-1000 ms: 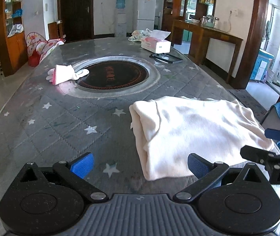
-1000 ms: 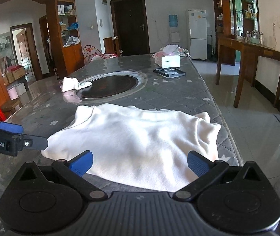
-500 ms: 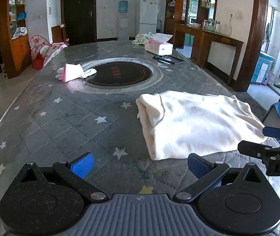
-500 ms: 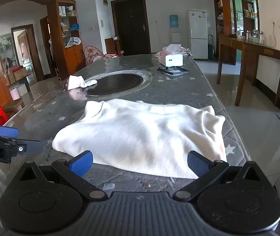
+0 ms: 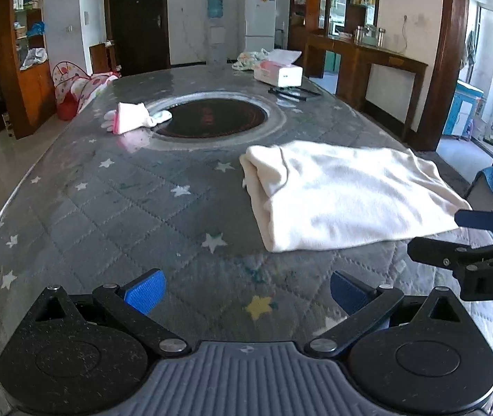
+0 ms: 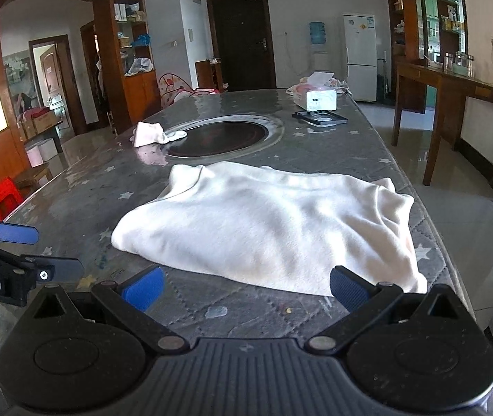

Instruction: Fold clothes

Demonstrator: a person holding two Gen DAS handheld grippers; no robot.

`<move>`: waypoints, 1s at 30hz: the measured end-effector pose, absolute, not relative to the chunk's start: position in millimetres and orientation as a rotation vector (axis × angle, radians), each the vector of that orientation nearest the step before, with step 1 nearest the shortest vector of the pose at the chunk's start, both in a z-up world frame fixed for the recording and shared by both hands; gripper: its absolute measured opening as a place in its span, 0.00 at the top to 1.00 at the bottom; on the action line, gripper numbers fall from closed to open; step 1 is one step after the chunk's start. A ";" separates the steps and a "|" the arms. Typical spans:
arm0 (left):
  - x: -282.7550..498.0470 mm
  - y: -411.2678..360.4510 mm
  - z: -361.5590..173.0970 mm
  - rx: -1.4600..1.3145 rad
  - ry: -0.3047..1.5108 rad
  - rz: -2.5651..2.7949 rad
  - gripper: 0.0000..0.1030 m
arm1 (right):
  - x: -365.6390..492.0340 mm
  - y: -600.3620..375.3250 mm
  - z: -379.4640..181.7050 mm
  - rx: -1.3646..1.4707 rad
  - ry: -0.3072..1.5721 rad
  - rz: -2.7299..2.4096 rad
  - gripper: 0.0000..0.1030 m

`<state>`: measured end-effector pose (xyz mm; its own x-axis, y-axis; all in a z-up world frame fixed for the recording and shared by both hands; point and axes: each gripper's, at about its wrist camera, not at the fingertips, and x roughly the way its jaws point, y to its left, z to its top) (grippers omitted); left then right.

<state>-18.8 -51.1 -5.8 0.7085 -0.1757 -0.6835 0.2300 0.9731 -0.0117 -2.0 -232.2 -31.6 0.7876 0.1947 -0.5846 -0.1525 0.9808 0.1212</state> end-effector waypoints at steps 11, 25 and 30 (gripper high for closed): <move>-29.7 -49.8 -18.1 0.091 0.795 -0.199 0.00 | -10.8 -223.6 -34.2 0.068 0.645 0.207 0.00; -44.4 -50.1 -19.0 0.091 0.788 -0.188 0.00 | -21.7 -218.8 -35.6 0.071 0.642 0.208 0.00; -48.8 -49.1 -18.7 0.082 0.789 -0.185 0.00 | -25.1 -216.1 -34.0 0.067 0.636 0.214 0.00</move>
<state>-48.8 -49.1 -18.7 0.6896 -0.1348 -0.7116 0.1957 0.9807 0.0039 -25.1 -216.1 -34.0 0.7829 0.2191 -0.5822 -0.1779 0.9757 0.1280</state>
